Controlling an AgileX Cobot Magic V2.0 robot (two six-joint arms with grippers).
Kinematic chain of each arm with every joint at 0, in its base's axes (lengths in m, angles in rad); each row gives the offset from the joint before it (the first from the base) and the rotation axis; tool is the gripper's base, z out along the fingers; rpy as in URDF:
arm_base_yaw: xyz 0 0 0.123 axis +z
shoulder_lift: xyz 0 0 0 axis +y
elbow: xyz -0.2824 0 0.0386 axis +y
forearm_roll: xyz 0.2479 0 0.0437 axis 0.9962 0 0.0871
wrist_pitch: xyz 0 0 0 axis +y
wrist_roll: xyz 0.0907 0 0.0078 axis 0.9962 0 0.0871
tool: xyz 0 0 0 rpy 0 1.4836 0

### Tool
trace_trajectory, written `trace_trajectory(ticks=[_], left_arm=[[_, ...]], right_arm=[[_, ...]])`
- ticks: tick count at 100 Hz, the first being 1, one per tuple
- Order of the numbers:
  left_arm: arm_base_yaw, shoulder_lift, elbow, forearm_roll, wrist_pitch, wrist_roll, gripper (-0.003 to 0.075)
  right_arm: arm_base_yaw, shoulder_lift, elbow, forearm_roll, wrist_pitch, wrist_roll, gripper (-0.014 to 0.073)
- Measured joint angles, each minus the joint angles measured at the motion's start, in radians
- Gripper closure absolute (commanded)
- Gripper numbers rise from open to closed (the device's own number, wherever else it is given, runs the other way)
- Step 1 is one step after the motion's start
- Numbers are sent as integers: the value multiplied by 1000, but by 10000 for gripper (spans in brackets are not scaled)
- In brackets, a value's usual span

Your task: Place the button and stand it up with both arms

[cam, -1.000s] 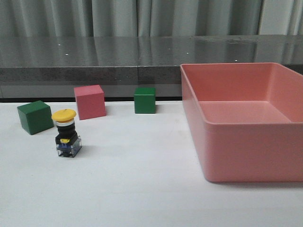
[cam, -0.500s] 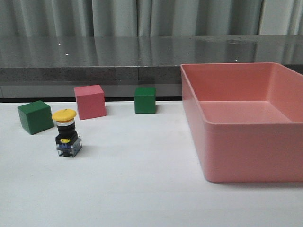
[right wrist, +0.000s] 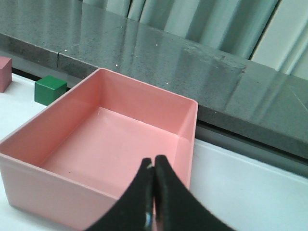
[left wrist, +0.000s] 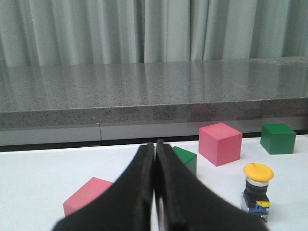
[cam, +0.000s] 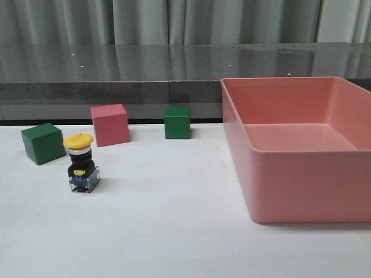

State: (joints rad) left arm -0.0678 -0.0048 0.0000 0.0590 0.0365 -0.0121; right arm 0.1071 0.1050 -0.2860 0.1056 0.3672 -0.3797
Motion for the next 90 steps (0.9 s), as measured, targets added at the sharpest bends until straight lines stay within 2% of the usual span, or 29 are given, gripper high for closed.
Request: trace_trajectory(ticks=[90], left_arm=[[0, 0, 0, 1, 2, 0, 739]], right_arm=[[0, 0, 19, 0, -3, 6, 655]])
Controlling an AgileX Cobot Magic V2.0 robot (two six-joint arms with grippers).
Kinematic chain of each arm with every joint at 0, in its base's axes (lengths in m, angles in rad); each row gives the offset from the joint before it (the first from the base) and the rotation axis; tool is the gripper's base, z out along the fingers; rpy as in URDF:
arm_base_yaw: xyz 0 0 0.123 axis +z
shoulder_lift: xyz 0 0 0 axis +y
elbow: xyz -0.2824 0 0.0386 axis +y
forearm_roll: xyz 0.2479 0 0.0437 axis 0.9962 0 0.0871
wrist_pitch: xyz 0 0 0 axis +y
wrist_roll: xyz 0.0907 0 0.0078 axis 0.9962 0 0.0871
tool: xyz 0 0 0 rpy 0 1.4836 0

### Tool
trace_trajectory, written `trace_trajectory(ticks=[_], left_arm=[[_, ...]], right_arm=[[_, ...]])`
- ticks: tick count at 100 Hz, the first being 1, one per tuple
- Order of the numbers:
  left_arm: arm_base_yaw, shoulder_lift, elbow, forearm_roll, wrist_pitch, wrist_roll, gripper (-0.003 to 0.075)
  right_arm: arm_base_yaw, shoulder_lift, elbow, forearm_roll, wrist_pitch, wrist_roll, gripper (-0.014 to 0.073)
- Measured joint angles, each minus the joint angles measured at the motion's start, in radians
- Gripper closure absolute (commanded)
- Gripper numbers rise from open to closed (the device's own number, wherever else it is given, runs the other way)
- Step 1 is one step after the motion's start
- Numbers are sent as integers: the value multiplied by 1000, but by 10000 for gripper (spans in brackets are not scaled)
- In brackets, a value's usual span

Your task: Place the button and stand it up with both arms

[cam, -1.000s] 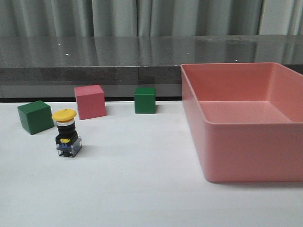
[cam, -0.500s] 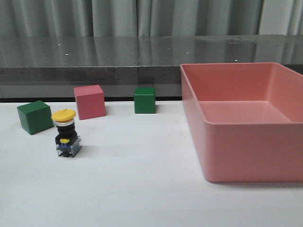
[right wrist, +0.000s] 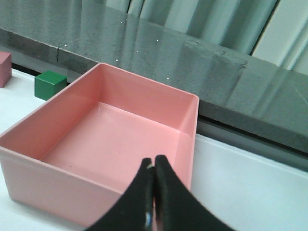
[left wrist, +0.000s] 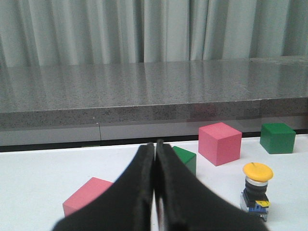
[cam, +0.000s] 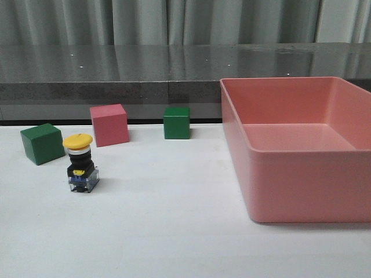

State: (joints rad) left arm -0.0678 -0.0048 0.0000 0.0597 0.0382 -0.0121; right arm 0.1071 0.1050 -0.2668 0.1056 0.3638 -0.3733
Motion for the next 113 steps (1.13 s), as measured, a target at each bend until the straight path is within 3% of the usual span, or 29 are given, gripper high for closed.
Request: trace_trajectory(ticks=[37, 59, 113], left_arm=[[0, 0, 0, 2, 0, 0, 740], [0, 0, 0, 2, 2, 0, 740], [0, 0, 0, 2, 2, 0, 740]], right_arm=[[0, -47, 188, -96, -202, 385, 655], [0, -113, 288, -106, -263, 418, 655], [0, -115, 295, -106, -284, 420, 655]])
